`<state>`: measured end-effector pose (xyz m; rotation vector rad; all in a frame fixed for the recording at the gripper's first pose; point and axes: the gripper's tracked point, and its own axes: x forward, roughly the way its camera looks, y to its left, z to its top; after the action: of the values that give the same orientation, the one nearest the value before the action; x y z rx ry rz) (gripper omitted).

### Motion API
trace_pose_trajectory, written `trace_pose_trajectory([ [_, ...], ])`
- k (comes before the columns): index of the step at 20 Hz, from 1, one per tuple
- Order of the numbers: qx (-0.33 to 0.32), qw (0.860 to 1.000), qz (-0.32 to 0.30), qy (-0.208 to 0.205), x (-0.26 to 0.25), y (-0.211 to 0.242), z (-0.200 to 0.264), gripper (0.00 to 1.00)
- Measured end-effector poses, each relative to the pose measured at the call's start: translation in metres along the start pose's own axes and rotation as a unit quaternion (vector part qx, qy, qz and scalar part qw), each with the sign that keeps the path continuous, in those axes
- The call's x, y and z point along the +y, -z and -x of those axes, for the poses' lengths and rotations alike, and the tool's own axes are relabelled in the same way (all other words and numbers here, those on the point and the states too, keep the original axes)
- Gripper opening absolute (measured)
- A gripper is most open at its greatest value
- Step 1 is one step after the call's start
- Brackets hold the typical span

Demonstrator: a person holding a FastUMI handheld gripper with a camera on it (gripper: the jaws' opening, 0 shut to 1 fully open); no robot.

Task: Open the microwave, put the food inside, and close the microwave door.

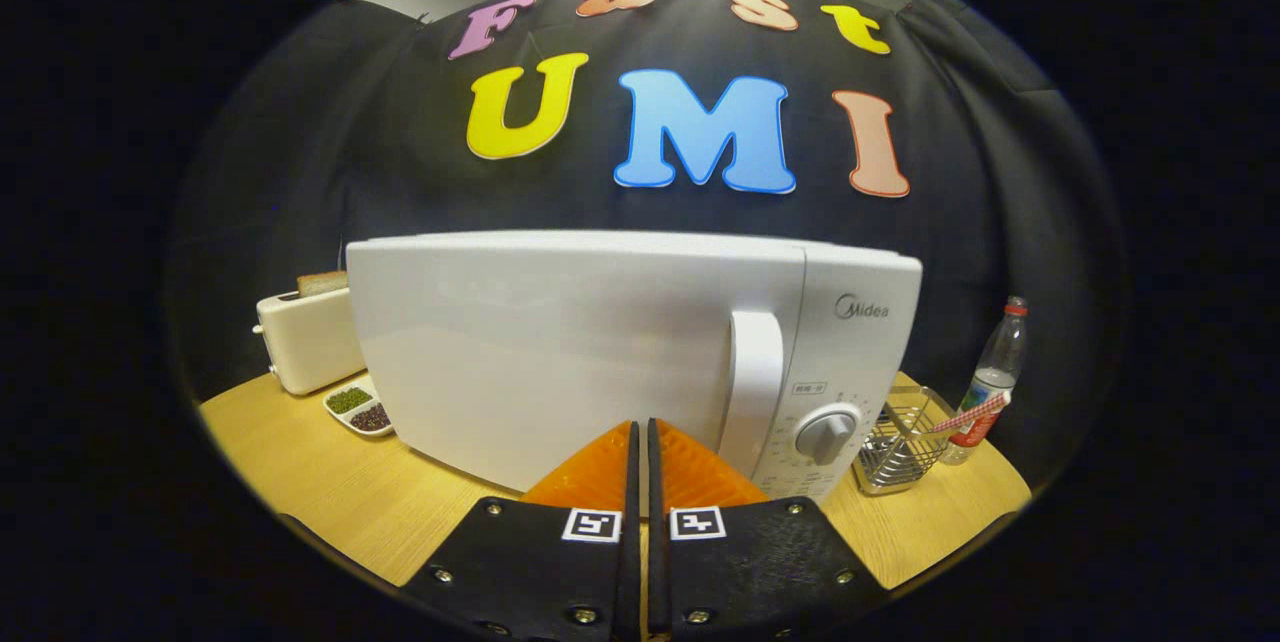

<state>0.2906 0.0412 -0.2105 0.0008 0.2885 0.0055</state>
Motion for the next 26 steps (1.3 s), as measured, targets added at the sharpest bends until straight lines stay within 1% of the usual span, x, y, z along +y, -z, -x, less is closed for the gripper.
trace_pose_trajectory([
  [3,-0.022,1.0,0.01,-0.009,0.006,-0.03,0.049,0.04],
  [7,-0.071,0.997,0.004,-0.037,0.019,-0.057,0.132,0.04],
  [9,-0.075,0.996,0.003,-0.041,0.019,-0.054,0.161,0.04],
  [11,-0.064,0.996,-0.011,-0.055,0.02,-0.048,0.192,0.03],
  [14,-0.066,0.995,-0.027,-0.069,0.012,-0.049,0.241,0.04],
  [16,-0.082,0.994,-0.03,-0.062,0.001,-0.054,0.269,0.04],
  [19,-0.102,0.992,-0.025,-0.067,-0.002,-0.072,0.306,0.04],
  [21,-0.113,0.992,-0.012,-0.048,-0.017,-0.076,0.321,0.04],
  [23,-0.107,0.993,0.0,-0.039,-0.024,-0.073,0.331,0.04],
  [26,-0.118,0.993,-0.004,-0.022,-0.037,-0.079,0.347,0.04],
])
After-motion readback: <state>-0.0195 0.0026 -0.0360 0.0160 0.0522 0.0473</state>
